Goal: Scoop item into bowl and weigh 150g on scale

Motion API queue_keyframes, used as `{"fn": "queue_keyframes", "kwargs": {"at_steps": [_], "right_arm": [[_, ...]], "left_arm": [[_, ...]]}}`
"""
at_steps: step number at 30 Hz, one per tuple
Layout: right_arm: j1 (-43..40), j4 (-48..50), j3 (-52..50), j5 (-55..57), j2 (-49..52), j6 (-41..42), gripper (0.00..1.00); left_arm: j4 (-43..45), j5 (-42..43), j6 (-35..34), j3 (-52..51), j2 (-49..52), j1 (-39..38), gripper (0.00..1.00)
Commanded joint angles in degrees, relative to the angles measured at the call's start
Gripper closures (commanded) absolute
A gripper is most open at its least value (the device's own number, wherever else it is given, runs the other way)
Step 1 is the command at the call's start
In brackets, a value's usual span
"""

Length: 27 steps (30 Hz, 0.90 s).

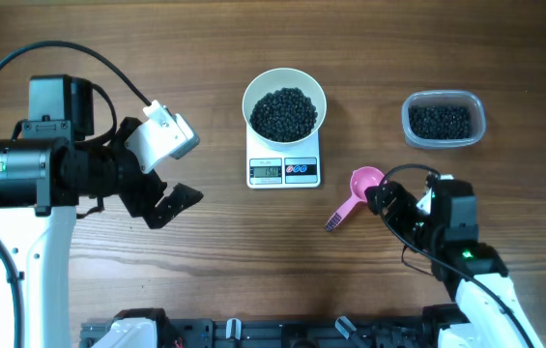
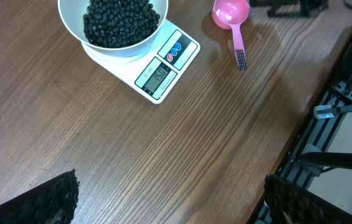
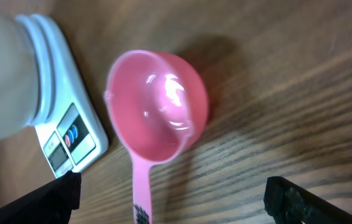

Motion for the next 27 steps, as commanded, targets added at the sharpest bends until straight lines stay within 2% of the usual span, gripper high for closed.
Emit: {"fn": "queue_keyframes", "kwargs": {"at_steps": [1, 4, 7, 16, 21, 27], "right_arm": [[0.2, -6.1, 8.4, 2.7, -3.0, -9.9, 0.00], [0.2, -14.2, 14.8, 3.8, -4.6, -12.0, 0.00], [0.2, -17.5, 19.7, 3.6, -6.1, -12.9, 0.00], [0.2, -18.0, 33.4, 3.2, -11.1, -12.9, 0.00], [0.2, -16.4, 34.6, 3.2, -13.3, -12.5, 0.00], [0.2, -18.9, 34.6, 3.2, -12.4, -4.2, 0.00]], "left_arm": [[-0.1, 0.4, 0.6, 0.7, -0.6, 0.3, 0.00], [-0.1, 0.4, 0.6, 0.7, -0.6, 0.3, 0.00], [-0.1, 0.4, 0.6, 0.7, -0.6, 0.3, 0.00], [-0.1, 0.4, 0.6, 0.7, -0.6, 0.3, 0.00], [-0.1, 0.4, 0.6, 0.7, -0.6, 0.3, 0.00], [-0.1, 0.4, 0.6, 0.7, -0.6, 0.3, 0.00]]}}
